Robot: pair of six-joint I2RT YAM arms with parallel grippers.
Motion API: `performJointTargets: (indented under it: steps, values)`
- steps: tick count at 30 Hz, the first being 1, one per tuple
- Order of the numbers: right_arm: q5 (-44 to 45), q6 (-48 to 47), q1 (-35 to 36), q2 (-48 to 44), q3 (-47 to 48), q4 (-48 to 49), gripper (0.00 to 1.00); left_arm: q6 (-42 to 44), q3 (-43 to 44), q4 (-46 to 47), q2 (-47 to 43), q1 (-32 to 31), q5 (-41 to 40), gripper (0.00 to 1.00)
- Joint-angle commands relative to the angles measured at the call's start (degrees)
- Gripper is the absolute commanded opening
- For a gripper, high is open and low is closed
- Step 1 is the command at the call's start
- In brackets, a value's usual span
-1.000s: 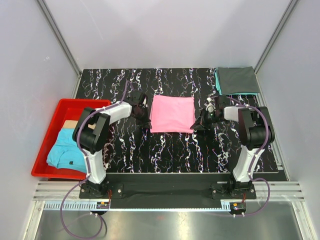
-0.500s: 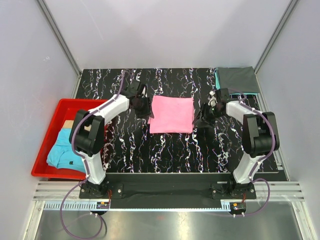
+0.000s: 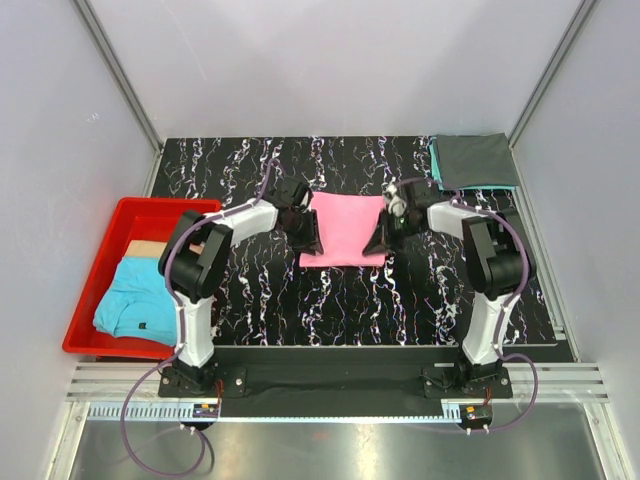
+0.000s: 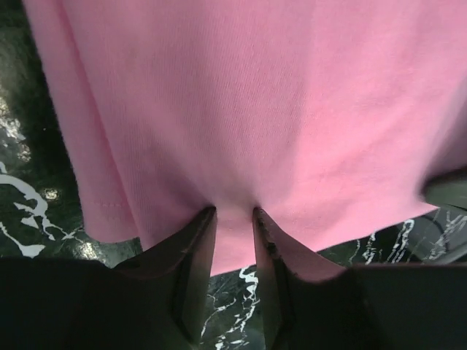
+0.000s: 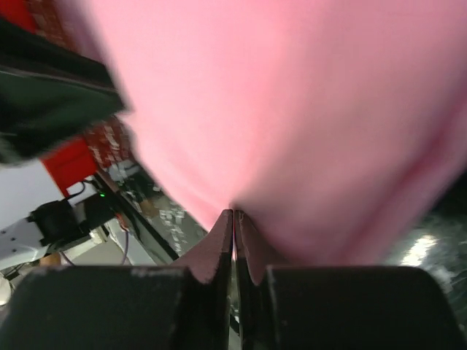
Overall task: Fold and stack the t-shirts
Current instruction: Fold the tshirt, then neatly place the folded tshirt to the corner
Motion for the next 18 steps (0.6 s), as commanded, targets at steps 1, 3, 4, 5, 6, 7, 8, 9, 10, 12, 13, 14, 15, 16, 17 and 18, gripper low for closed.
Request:
performJointTargets:
  steps: [1, 3, 4, 5, 6, 7, 8, 9, 10, 12, 13, 14, 15, 16, 17, 18]
  values:
    - [2.78, -1.94, -1.01, 3.47, -5.11, 0.98, 0.09, -0.07, -2.69, -2.88, 0.03, 0.54, -11.73, 0.34]
    - [4.62, -2.12, -1.37, 3.48, -6.79, 0.98, 0.09, -0.42, -4.89, -2.18, -1.11, 0.81, -14.36, 0.35]
    - [4.81, -2.12, -1.45, 3.04, -6.62, 0.72, 0.09, -0.34, -4.81, -2.26, -1.38, 0.81, -14.73, 0.35]
    - [4.46, -1.60, -1.37, 1.47, -6.44, 0.63, 0.09, -0.25, -4.20, -2.87, -1.47, 0.89, -15.08, 0.35]
    - [4.29, -1.07, -1.28, 0.32, -6.01, 0.19, 0.09, -0.08, -1.93, -3.58, -1.56, 0.89, -15.86, 0.35]
    - [4.11, -0.54, -1.19, -0.91, -5.74, -0.07, 0.10, 0.54, -0.52, -5.41, -1.56, 0.81, -16.13, 0.35]
    - [4.02, -0.10, -0.67, -3.27, -5.13, -0.51, 0.11, 0.89, 2.37, -6.12, -1.91, 0.81, -15.96, 0.35]
    - [3.85, 0.08, -0.49, -4.25, -3.64, -2.17, 0.12, 1.24, 3.79, -6.91, -2.17, 0.81, -15.70, 0.35]
    - [4.54, 0.51, -0.49, -5.04, -2.67, -2.97, 0.14, 2.03, 5.37, -8.84, -2.35, 0.81, -15.87, 0.35]
    - [10.04, 2.09, -0.58, -7.94, -0.04, -4.64, 0.35, 2.91, 9.07, -9.38, -3.13, 0.72, -13.26, 0.36]
    - [12.35, 2.36, -0.75, -9.52, 0.76, -4.73, 0.40, 3.61, 9.60, -7.56, -3.58, 0.72, -11.41, 0.36]
    - [15.76, 2.88, -1.19, -10.05, 1.72, -4.56, 0.41, 3.88, 9.95, -6.15, -3.93, 0.72, -9.22, 0.39]
    - [16.93, 3.50, -2.76, -10.06, 3.56, -4.21, 0.43, 3.79, 10.22, -4.04, -3.50, 0.89, -5.36, 0.40]
    - [17.55, 3.94, -3.73, -9.36, 4.71, -4.12, 0.47, 3.71, 11.00, -4.46, -2.54, 1.07, -4.54, 0.40]
    - [17.56, 4.73, -4.70, -8.57, 6.03, -4.21, 0.56, 3.79, 13.62, -5.51, 0.61, 1.68, -4.53, 0.40]
    - [16.60, 4.82, -6.01, -7.69, 8.74, -4.21, 0.67, 4.23, 15.21, -7.00, 2.64, 2.03, -4.53, 0.40]
